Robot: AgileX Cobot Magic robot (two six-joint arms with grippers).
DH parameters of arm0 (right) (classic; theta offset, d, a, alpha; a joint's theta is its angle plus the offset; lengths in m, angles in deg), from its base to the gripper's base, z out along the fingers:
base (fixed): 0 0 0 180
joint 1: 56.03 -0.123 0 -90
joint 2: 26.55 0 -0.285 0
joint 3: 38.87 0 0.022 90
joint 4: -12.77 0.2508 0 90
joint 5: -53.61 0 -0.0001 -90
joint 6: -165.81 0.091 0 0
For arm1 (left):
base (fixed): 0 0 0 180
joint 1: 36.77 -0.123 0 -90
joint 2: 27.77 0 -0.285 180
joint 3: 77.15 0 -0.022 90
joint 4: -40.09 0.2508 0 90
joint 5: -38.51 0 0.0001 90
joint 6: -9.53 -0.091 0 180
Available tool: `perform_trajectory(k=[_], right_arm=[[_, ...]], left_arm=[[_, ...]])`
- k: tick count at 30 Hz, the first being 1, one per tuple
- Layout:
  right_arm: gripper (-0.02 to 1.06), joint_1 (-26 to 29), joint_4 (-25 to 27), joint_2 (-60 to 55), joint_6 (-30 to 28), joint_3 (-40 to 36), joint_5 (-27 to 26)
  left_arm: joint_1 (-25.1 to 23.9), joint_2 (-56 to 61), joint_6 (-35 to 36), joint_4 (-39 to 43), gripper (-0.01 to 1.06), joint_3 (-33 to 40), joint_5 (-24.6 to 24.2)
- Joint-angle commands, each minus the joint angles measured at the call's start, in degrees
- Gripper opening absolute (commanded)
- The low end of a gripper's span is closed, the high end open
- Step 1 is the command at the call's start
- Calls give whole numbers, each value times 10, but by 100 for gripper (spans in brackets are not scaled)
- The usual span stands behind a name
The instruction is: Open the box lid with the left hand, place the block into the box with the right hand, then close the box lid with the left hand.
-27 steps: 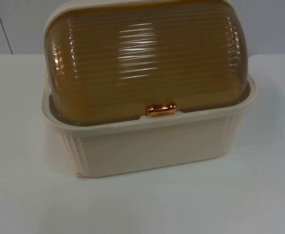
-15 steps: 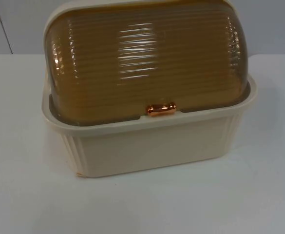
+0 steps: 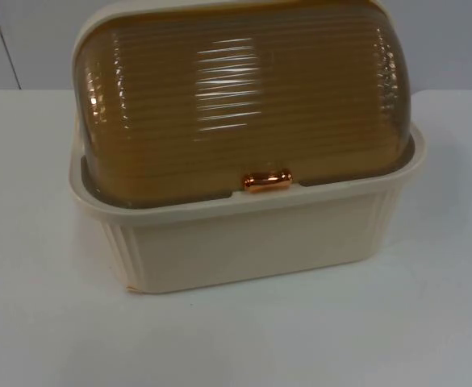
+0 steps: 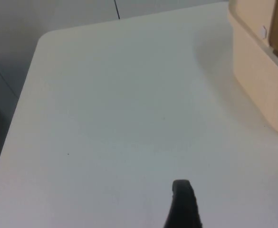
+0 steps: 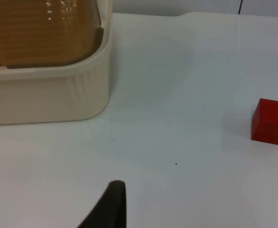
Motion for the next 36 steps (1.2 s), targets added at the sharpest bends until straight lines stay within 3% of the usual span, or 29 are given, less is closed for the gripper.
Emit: perform_trajectory(k=[1,10,13,14,15,17,18,36], right_arm=[[105,3,1,1,1,-1,-6],[105,3,1,1,1,-1,-6],[105,3,1,1,1,-1,-6],[105,3,1,1,1,-1,-6],[105,3,1,1,1,-1,-6],[105,3,1,1,1,-1,-6],[105,3,1,1,1,-1,-6],[105,3,1,1,1,-1,-6]], left_arm=[[1,2,5,-7,58,2,4],[1,2,17,-1,59,2,4],[1,2,68,28,75,3,1],[1,2,72,29,85,3,1],[1,2,72,29,85,3,1],[1,2,72,29,103,3,1],[1,2,72,29,105,3,1],[1,2,35,23,105,3,5]])
